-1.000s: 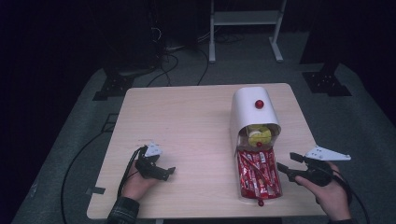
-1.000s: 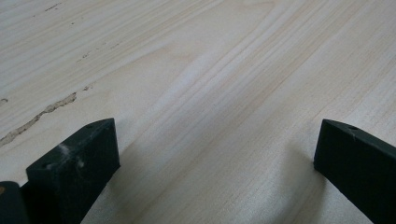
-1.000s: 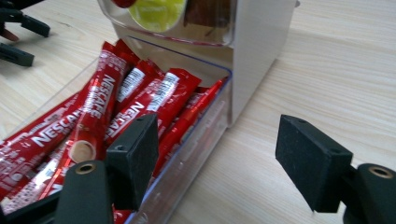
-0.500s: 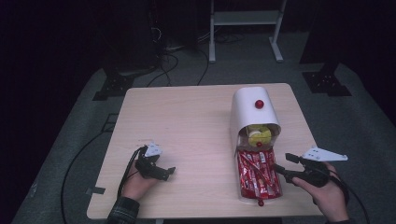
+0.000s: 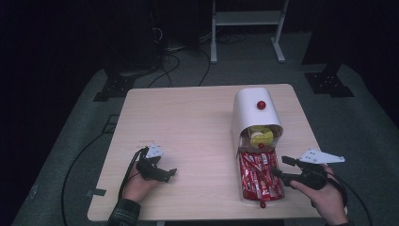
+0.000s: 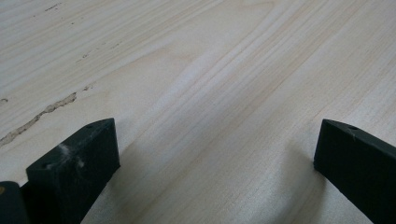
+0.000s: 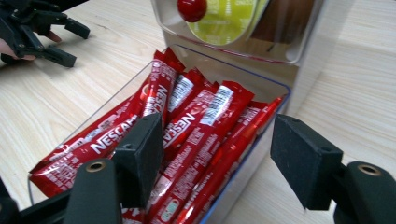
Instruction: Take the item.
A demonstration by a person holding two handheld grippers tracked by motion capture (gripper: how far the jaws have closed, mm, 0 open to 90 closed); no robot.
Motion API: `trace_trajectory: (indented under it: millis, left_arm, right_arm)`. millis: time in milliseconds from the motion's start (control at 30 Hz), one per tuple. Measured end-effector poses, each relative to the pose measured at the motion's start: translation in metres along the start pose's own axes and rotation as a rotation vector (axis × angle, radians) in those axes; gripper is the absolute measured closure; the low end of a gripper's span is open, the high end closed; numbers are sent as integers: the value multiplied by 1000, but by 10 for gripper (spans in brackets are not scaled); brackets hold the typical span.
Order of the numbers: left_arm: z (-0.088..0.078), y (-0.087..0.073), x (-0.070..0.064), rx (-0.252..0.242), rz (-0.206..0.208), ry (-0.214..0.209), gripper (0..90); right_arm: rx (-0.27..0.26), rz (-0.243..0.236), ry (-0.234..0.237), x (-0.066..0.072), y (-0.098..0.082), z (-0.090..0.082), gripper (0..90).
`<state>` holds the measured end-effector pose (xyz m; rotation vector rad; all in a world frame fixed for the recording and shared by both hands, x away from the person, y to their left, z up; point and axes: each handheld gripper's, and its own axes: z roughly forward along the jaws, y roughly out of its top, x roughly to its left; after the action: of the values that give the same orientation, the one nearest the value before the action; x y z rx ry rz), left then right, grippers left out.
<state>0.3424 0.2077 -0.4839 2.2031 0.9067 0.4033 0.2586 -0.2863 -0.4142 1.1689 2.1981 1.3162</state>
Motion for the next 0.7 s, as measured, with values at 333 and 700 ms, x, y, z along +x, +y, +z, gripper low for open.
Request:
trace_trajectory:
  millis: [333, 700]
  left_arm:
    - [0, 0, 0, 0, 0, 0, 0]
    - [0, 0, 0, 0, -1, 0, 0]
  right_arm:
    - [3, -13, 30, 8, 3, 5, 355]
    - [9, -20, 64, 18, 5, 13, 398]
